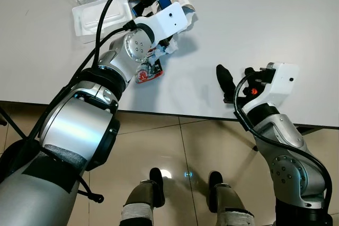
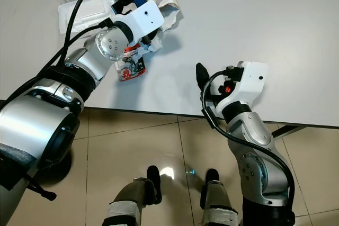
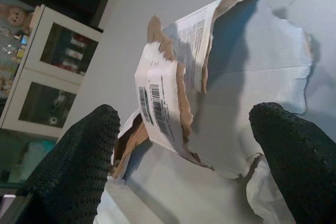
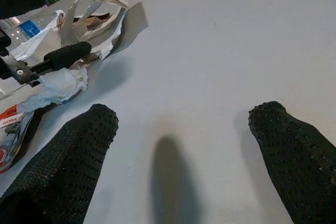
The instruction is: Picking trash to rubbish bin
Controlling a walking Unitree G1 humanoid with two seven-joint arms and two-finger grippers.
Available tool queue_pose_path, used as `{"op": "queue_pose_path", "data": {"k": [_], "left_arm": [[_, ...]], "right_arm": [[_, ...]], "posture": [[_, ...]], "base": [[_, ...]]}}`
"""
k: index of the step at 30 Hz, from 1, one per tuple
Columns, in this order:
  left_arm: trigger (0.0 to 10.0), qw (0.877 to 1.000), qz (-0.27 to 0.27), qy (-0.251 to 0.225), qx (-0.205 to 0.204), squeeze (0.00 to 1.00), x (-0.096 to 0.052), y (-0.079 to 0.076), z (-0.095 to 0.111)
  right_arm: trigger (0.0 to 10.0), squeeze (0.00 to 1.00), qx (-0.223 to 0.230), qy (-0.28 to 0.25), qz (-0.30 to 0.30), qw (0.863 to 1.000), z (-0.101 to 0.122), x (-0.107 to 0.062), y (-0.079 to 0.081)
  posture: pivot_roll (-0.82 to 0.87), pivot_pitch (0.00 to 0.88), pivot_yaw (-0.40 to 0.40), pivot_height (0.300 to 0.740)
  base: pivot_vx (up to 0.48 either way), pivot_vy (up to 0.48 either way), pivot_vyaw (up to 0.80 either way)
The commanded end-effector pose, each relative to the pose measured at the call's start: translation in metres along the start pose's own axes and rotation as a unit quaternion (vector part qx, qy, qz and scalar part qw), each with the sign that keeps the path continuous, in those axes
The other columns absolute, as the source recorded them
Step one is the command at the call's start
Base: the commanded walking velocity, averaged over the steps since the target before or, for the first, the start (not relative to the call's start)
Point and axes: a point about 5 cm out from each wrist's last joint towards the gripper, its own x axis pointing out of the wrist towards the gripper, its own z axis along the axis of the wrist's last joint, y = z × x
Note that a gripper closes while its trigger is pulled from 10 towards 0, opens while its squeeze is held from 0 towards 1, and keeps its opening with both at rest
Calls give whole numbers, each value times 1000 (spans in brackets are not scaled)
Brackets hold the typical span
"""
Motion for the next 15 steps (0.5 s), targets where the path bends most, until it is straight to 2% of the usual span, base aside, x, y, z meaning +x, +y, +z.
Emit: {"op": "queue_pose_path", "data": {"k": [1, 11, 15], "left_arm": [[10000, 1000, 5, 18, -1, 0, -2, -1, -9], [10000, 999, 33, 21, -15, 0, -2, 6, -10], [10000, 998, 40, 17, -45, 0, -2, 9, -8]], "right_arm": [[10000, 0, 13, 58, -32, 998, -22, -7, -10], [10000, 0, 13, 60, -33, 998, -22, -9, -11], [10000, 0, 13, 60, -32, 998, -22, -9, -11]], "posture": [[-120, 432, 128, 740], [-124, 434, 124, 740], [-124, 431, 123, 740]], "base": [[0, 0, 0], [0, 0, 0], [0, 0, 0]]}}
